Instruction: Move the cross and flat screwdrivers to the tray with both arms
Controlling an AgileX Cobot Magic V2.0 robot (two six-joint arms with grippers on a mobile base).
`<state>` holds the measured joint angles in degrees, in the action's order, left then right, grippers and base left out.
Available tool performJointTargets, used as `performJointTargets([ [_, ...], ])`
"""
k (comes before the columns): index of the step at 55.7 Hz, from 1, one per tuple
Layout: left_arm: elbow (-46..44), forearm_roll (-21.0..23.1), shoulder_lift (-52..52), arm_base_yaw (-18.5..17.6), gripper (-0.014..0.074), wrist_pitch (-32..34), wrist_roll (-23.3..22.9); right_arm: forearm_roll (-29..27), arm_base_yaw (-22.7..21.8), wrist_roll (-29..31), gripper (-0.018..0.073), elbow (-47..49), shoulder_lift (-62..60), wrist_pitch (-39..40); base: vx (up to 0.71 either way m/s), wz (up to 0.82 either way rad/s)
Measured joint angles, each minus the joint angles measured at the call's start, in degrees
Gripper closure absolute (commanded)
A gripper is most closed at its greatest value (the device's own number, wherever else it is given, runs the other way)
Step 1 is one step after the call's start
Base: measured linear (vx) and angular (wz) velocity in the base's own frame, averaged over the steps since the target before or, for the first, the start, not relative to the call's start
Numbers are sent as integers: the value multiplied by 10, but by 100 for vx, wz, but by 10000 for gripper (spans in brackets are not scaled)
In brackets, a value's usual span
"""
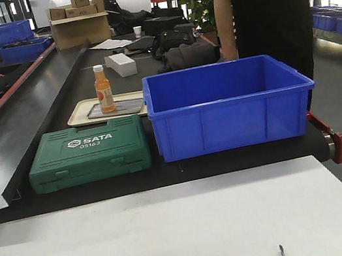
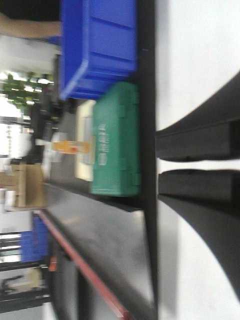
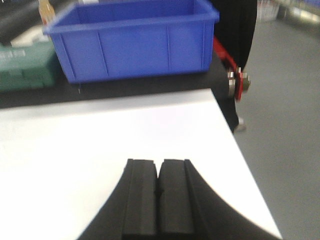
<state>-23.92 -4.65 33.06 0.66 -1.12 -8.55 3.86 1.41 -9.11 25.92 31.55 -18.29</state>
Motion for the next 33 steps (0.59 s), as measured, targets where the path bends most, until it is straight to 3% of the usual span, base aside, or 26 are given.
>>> performJointTargets([
  [11, -2, 0, 92, -5, 132, -16, 0, 0, 0, -1, 197, 0, 82, 0, 0, 0],
  [18, -28, 0, 151, -42, 62, -60, 0, 0, 0, -1, 59, 0, 121, 2, 0, 0],
  [24, -69, 6, 205, -96, 62, -92, 0, 0, 0, -1, 8, 0, 155, 7, 0, 0],
  [33, -139, 33, 293, -163, 62, -145, 0, -10, 0, -1, 7, 0, 196, 8, 0, 0],
])
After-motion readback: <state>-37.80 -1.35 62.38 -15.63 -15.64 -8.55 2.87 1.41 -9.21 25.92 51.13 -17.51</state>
